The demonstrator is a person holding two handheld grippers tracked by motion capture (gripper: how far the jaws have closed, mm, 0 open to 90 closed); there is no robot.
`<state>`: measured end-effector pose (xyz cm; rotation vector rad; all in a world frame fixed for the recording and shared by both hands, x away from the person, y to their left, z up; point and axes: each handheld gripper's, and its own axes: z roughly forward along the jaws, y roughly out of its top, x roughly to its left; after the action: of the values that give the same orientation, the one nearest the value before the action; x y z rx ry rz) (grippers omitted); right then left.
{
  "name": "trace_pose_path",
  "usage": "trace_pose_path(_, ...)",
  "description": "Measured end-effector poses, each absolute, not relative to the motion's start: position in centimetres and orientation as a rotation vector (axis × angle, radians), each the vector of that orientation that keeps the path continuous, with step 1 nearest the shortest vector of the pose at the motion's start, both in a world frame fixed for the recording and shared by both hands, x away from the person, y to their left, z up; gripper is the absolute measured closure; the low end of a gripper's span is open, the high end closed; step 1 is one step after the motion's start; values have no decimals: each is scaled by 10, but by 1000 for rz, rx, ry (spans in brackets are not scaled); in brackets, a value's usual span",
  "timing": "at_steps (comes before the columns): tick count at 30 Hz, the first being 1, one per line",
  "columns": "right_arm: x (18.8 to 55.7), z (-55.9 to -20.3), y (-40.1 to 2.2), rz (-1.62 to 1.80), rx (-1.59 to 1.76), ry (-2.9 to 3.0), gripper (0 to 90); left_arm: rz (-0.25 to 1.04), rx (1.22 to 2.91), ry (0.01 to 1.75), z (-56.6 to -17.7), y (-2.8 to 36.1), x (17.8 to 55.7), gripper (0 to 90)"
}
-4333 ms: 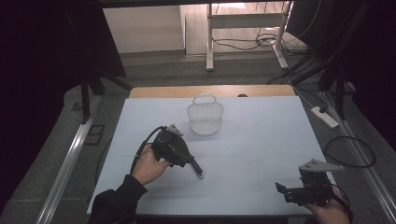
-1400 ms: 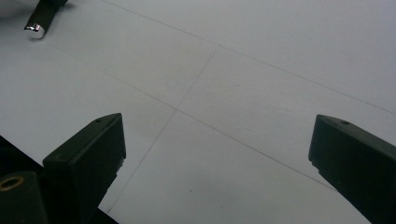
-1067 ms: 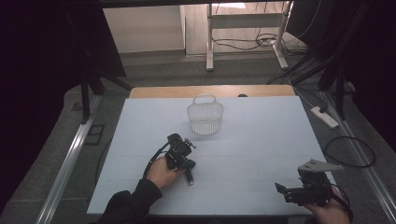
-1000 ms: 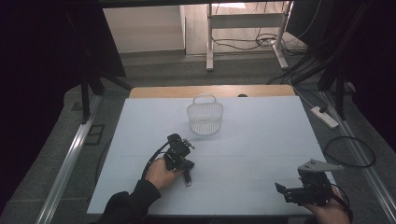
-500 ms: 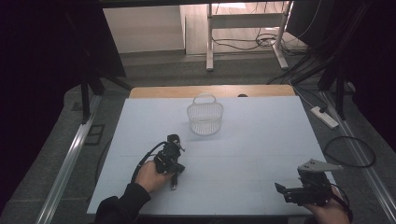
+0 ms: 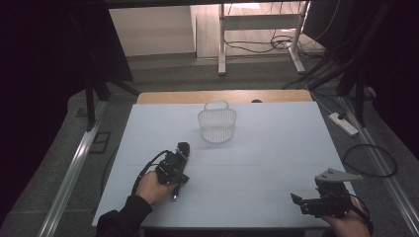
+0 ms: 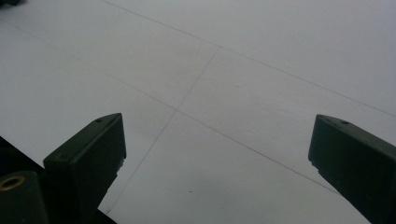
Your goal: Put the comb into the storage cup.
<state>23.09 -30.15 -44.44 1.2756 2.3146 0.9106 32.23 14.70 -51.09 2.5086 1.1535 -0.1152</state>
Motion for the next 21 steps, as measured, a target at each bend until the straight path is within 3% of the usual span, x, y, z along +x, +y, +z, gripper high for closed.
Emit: trace_pose_path(21, 231, -444, -301, 910, 1271, 2314, 48, -80, 2492, 1242, -510, 178, 320, 891)
